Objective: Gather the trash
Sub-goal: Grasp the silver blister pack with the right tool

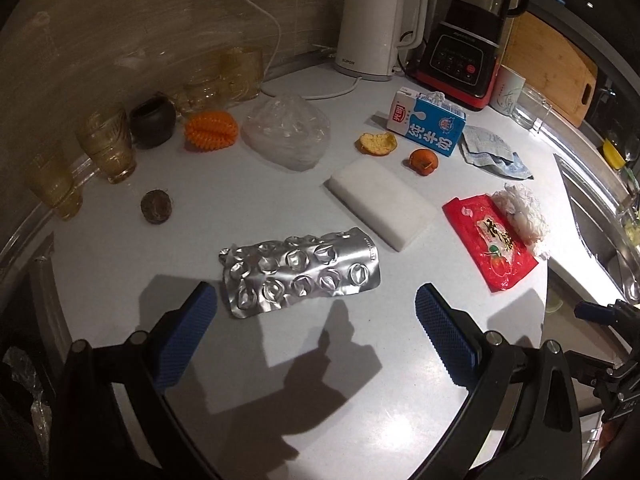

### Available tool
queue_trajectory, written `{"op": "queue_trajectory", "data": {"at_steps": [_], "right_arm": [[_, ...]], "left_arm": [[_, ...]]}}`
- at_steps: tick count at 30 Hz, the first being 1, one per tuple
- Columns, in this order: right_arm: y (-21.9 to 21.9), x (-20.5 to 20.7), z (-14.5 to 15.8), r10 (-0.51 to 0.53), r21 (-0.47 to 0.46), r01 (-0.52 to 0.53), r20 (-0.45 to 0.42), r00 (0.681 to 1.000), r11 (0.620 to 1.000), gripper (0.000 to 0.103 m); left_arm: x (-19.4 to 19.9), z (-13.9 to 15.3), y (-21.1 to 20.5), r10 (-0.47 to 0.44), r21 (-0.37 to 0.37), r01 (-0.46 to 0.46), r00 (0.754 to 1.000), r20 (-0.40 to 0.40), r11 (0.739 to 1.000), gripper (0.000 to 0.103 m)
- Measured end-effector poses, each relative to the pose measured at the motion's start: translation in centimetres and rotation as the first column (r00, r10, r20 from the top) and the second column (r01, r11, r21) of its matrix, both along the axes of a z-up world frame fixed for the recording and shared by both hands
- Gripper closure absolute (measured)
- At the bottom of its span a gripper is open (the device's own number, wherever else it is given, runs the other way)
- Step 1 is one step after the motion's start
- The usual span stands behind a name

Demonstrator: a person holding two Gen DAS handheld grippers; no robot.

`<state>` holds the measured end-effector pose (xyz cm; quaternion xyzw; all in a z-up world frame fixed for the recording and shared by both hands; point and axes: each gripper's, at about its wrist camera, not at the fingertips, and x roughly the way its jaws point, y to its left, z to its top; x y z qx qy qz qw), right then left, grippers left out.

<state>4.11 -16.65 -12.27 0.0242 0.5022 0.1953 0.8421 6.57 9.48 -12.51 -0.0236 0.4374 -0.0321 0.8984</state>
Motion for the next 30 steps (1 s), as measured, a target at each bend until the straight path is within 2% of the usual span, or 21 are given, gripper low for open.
{"op": "queue_trajectory", "data": {"at_steps": [4,8,11,16,18,21,25,29,30], "right_arm": [[3.4,2.6,0.6,0.192,-0.02,-0.192,0.035,0.981,0.981,0.005],[6.6,4.9,0.7,0.345,-0.041,-0.344,0.041,0.938,0.938,0.005],[9.8,6.3,0.5,0.488,-0.058,-0.485,0.048,0.872,0.873,0.005],[15.6,8.2,-0.8,0.711,-0.136,-0.7,0.055,0.701,0.701,0.005],[17.5,8.9,-1.7,0.771,-0.164,-0.756,0.052,0.634,0.633,0.005],[19.5,10.2,-2.7,0.822,-0.167,-0.807,0.043,0.567,0.566,0.005],[21.4,11.5,-3.8,0.863,-0.163,-0.85,0.028,0.504,0.501,0.006],[22.1,12.0,-4.3,0.882,-0.178,-0.867,0.018,0.471,0.466,0.021],[22.2,12.1,-4.3,0.883,-0.19,-0.865,0.019,0.47,0.464,0.028]], "left_arm": [[0.5,0.0,0.6,0.066,-0.025,-0.066,0.998,-0.006,0.998,0.008],[1.4,-0.3,2.0,0.163,-0.035,-0.163,0.986,-0.025,0.986,0.008],[2.0,-0.3,3.8,0.225,-0.046,-0.227,0.973,-0.04,0.973,0.008],[3.0,-0.1,7.3,0.329,-0.062,-0.331,0.943,-0.047,0.941,0.008],[3.6,-0.3,8.8,0.366,-0.074,-0.369,0.929,-0.052,0.926,0.008],[4.4,-0.8,10.9,0.412,-0.118,-0.418,0.908,-0.073,0.901,0.008],[5.8,-1.7,12.7,0.449,-0.139,-0.459,0.888,-0.1,0.877,0.008],[6.9,-2.2,13.7,0.461,-0.157,-0.475,0.88,-0.118,0.866,0.008],[7.1,-2.4,13.9,0.461,-0.161,-0.476,0.879,-0.121,0.865,0.008]]}}
